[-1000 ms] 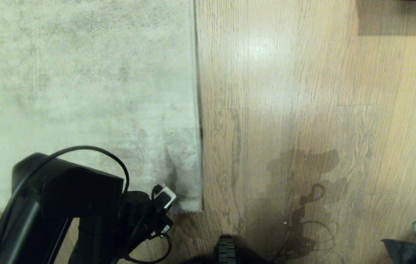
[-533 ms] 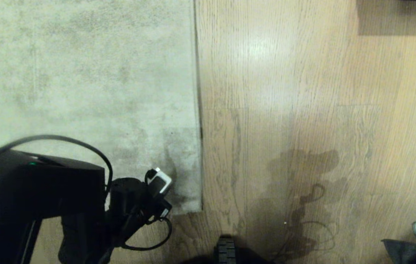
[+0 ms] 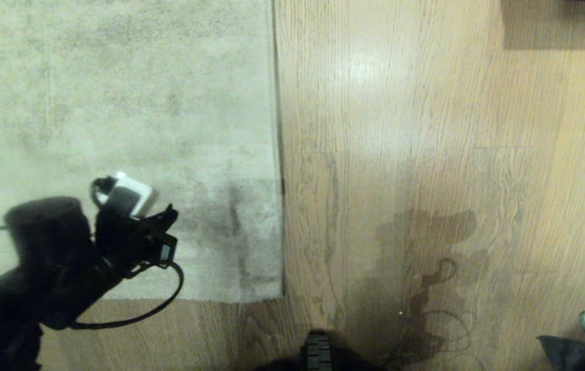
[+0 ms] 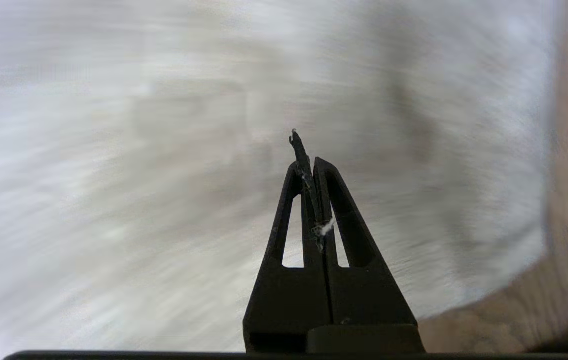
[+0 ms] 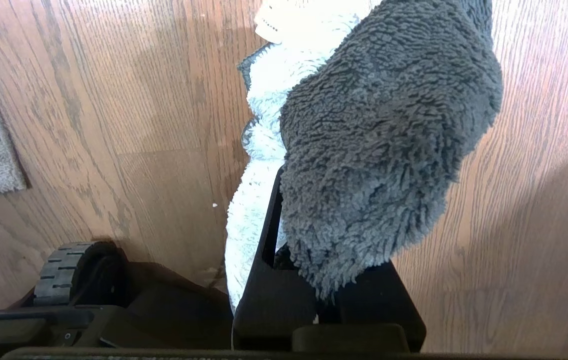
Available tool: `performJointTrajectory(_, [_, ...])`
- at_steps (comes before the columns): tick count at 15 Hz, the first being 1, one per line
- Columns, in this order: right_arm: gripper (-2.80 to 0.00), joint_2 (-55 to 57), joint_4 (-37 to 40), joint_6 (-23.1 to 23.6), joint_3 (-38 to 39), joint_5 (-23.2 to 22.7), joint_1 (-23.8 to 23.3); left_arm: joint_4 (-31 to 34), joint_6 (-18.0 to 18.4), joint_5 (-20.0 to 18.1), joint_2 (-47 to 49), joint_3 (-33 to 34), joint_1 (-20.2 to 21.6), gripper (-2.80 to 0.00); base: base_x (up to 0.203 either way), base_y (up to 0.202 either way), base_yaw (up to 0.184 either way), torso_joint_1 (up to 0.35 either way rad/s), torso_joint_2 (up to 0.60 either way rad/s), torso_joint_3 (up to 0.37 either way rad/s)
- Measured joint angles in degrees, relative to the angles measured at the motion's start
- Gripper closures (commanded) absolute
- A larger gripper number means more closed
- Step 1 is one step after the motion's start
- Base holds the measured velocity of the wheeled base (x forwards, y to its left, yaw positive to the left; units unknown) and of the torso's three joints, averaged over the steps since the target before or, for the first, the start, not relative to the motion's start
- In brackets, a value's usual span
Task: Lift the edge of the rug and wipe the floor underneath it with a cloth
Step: Put down the rag
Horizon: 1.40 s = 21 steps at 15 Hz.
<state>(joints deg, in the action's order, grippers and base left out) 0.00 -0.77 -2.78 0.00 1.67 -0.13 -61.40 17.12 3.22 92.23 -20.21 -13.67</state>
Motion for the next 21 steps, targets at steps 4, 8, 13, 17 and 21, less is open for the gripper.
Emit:
performJointTrajectory(4, [0.0, 0.0, 0.0, 0.0, 0.0, 0.0, 0.0, 14.6, -5.8, -0.4, -23.4, 6.9, 8.2, 0.0, 0.0, 0.0, 0.0, 0.0, 0.0, 0.0])
performJointTrajectory(8, [0.0, 0.0, 0.0, 0.0, 0.0, 0.0, 0.0, 26.8, -10.5, -0.5, -43.2, 15.7, 11.1, 0.0, 0.0, 0.0, 0.0, 0.0, 0.0, 0.0])
performJointTrajectory(13, [0.0, 0.0, 0.0, -0.1, 0.0, 0.0, 0.0, 51.0, -12.8, -2.7, -71.9, 18.6, 12.3, 0.0, 0.0, 0.0, 0.0, 0.0, 0.0, 0.0])
performJointTrajectory(17, [0.0, 0.0, 0.0, -0.1, 0.0, 0.0, 0.0, 67.8, -15.1, -4.6, -87.5, 17.9, 13.4, 0.0, 0.0, 0.0, 0.0, 0.0, 0.0, 0.0])
performJointTrajectory(21, [0.0, 0.0, 0.0, -0.1, 0.0, 0.0, 0.0, 67.1, -15.3, -4.5, -91.4, 18.0, 13.5, 0.0, 0.0, 0.0, 0.0, 0.0, 0.0, 0.0])
